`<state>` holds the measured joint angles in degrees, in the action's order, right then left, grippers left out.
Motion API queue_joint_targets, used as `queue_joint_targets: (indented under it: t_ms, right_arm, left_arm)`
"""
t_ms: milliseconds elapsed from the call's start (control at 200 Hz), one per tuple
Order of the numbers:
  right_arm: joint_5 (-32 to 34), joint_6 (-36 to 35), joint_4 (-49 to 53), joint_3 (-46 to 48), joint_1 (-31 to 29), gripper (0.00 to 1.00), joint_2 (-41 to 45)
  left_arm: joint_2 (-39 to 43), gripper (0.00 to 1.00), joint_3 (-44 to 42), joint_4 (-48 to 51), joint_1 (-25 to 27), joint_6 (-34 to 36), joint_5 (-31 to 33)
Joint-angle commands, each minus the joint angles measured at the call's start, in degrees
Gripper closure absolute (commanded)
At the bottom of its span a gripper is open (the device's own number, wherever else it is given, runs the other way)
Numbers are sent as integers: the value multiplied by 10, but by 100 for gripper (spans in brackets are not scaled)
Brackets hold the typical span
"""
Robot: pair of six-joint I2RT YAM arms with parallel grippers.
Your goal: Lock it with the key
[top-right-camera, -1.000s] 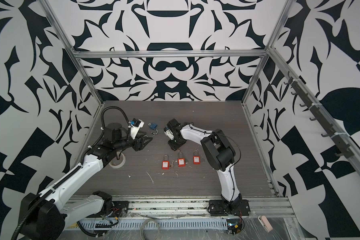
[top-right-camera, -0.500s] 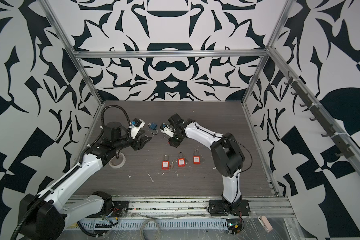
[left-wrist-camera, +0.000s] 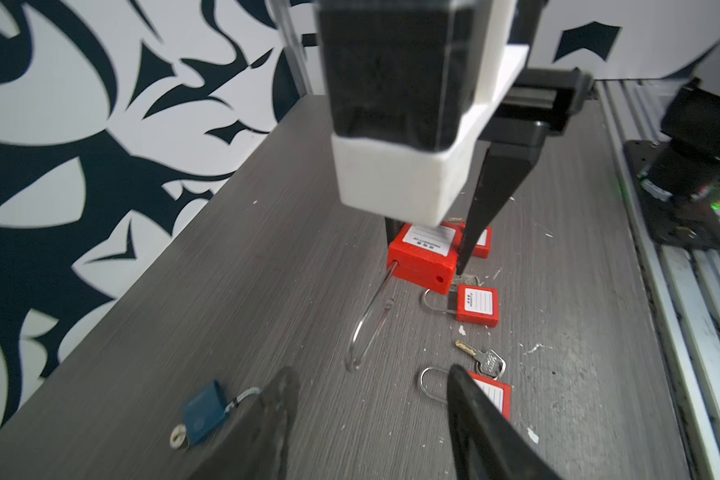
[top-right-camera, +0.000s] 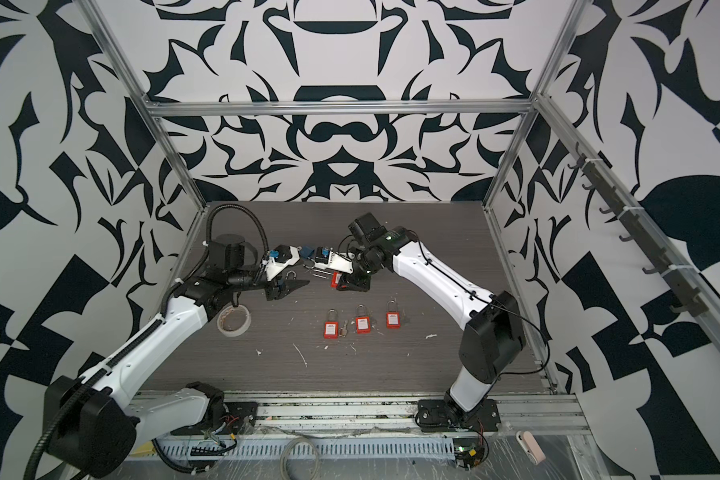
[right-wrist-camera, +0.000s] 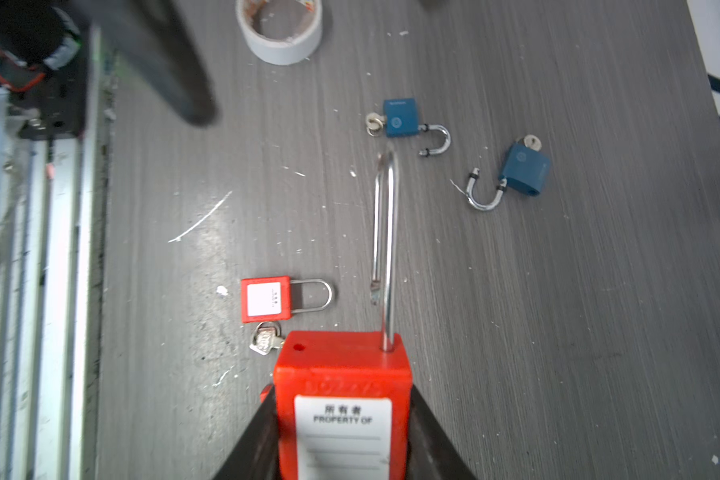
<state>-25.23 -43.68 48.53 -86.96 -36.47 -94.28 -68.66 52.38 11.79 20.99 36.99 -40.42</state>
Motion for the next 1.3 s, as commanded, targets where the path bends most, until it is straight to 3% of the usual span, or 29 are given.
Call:
queue_joint_targets:
  t_ms: [0,240,395,570,705,955,1210,1295]
  right_arm:
    - [-38,-30,31,-16,1,79,33]
    - [-42,-31,28,-5,1,80,56]
    - [-46,-37,45,-13,1,81,52]
    - [-55,-41,63,-30,1,83,41]
    - [-57,-46,71,-42,1,83,35]
    - [-59,-50,86,-58,1,82,23]
    - [-14,-37,53,-48,0,53,38]
    - [3,-47,87,-62,0,49,32]
  left_arm:
    - [-28,45,34,62,-2,81,-75]
    - [-60,61,44,59,-2,73,-122]
    - [-66,62,44,55,1,69,-134]
    - [-70,74,44,48,4,63,-146]
    - [-74,76,44,48,10,62,-148]
    - [-82,98,46,48,22,57,-168]
    - [-74,100,27,30,28,9,-193]
    - [-64,100,7,-13,28,-32,-200]
